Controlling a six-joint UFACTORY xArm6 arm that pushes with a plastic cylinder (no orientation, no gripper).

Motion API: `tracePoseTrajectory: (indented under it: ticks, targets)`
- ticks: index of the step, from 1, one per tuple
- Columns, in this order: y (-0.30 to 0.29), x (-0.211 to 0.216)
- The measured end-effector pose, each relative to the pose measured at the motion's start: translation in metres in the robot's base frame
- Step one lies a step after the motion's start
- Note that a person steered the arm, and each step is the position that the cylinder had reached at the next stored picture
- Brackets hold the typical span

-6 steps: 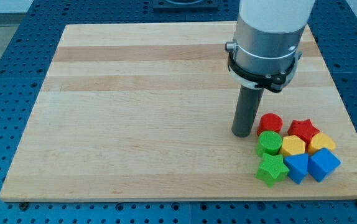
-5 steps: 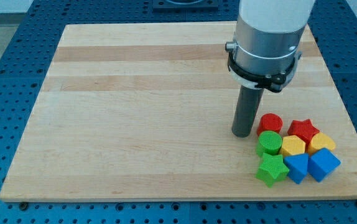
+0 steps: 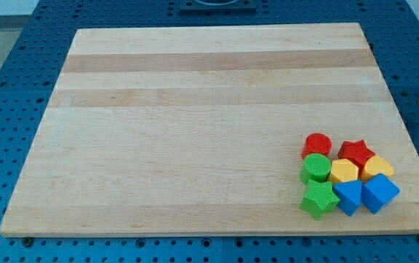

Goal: Point your arm to the group of blocks

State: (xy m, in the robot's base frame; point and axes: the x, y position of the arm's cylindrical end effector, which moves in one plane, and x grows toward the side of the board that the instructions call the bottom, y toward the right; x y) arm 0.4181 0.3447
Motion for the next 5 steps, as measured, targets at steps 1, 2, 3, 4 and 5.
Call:
tracePoseTrajectory:
  ticks: [1, 2, 3, 4, 5]
  targets:
    - [0.001, 0.018]
    - [0.0, 0.082]
    - [0.0, 0.156]
    - [-0.028, 0.199]
    - [-0.053, 0.199]
